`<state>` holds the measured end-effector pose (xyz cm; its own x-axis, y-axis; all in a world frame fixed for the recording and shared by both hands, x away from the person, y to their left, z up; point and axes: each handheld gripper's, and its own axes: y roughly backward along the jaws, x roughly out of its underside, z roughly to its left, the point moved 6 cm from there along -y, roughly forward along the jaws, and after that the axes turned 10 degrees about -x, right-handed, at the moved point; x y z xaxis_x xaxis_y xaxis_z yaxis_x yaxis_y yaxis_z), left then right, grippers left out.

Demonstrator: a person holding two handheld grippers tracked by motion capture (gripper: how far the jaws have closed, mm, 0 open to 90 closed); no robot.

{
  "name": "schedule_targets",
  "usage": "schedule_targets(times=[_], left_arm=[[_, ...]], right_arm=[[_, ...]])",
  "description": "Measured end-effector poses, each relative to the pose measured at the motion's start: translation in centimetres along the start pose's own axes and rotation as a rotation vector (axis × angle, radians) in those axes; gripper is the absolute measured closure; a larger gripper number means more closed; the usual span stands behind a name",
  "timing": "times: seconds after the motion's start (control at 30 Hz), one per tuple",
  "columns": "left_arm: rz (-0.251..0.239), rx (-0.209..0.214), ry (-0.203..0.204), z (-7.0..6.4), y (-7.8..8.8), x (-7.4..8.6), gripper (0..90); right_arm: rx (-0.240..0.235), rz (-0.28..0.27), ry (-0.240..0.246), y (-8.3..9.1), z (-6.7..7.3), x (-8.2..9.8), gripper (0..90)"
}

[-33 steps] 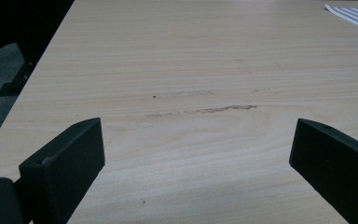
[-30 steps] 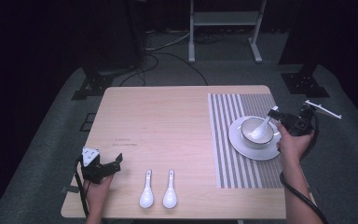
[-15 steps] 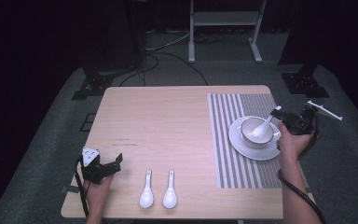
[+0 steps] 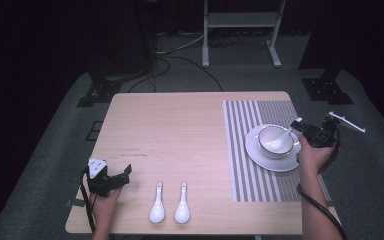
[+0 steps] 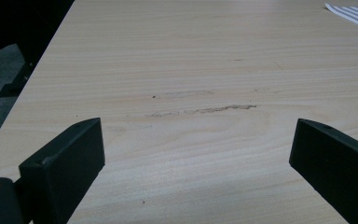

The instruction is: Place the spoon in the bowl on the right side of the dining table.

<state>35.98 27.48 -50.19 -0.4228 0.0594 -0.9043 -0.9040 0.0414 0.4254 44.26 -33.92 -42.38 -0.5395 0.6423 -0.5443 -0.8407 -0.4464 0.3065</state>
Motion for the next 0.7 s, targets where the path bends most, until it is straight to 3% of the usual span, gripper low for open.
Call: schedule_targets(times=[0.7], left_arm=[[0.001, 0.000, -0.003, 0.0, 0.0, 0.0, 2.0]], right_arm=[[0.022, 0.043, 0.008, -0.1, -2.5, 1.4, 83.4]])
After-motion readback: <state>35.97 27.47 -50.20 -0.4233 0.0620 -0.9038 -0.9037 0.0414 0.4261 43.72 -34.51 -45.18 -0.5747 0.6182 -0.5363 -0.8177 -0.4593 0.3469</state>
